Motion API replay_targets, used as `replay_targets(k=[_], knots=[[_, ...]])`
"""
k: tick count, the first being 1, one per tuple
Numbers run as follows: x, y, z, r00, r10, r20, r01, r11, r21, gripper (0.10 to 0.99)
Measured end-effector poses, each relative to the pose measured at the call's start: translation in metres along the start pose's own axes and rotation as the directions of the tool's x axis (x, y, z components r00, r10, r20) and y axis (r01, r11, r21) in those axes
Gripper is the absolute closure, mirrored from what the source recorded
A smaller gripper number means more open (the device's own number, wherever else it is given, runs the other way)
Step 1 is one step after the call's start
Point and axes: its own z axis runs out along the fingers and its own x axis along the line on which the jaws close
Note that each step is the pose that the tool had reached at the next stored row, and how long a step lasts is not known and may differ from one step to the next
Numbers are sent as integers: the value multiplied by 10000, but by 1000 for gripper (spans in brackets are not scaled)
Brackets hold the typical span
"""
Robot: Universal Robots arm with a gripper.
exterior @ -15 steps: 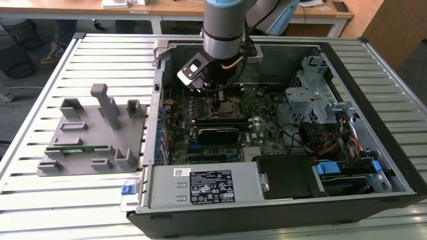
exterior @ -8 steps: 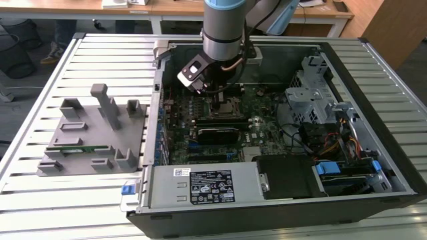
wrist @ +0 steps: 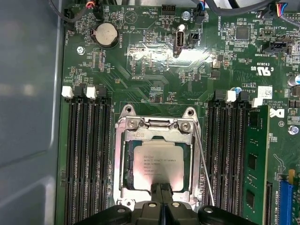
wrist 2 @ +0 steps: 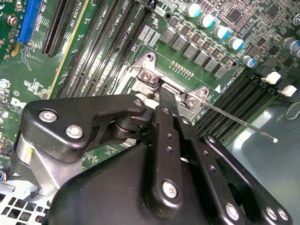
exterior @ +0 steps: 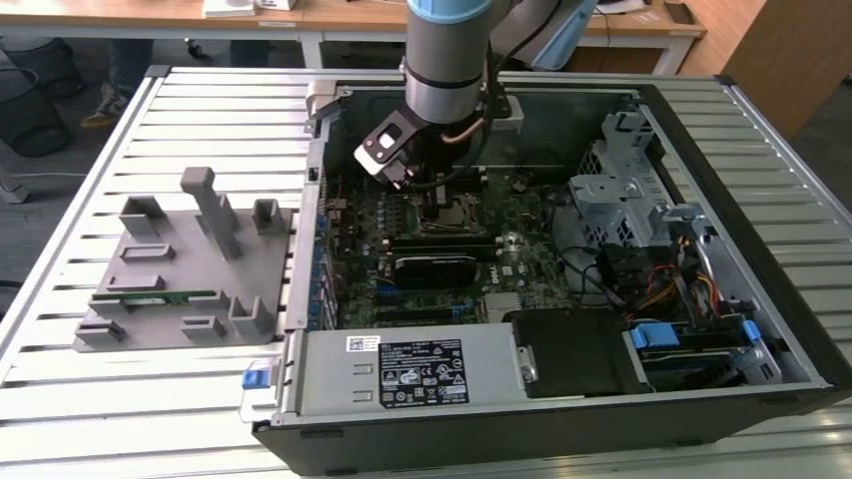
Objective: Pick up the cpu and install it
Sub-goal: 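Close the cpu cover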
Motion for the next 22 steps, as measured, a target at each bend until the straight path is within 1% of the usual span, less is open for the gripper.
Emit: replay_targets(k=[6,9,11,14,15,17,22], knots=[[-1,43,13,10000,-4,-4,4,10000,-2,973],[-1,55,8,10000,-5,-31,5,10000,-3,973],[0,55,-32,10000,-3,-37,3,10000,-3,973],[3,55,-140,10000,-4,-39,4,10000,-3,973],[3,55,-162,10000,-4,-36,4,10000,-1,973],[3,66,-162,10000,-6,-39,6,10000,-3,973],[0,136,-162,10000,-5,-38,5,10000,-3,973]])
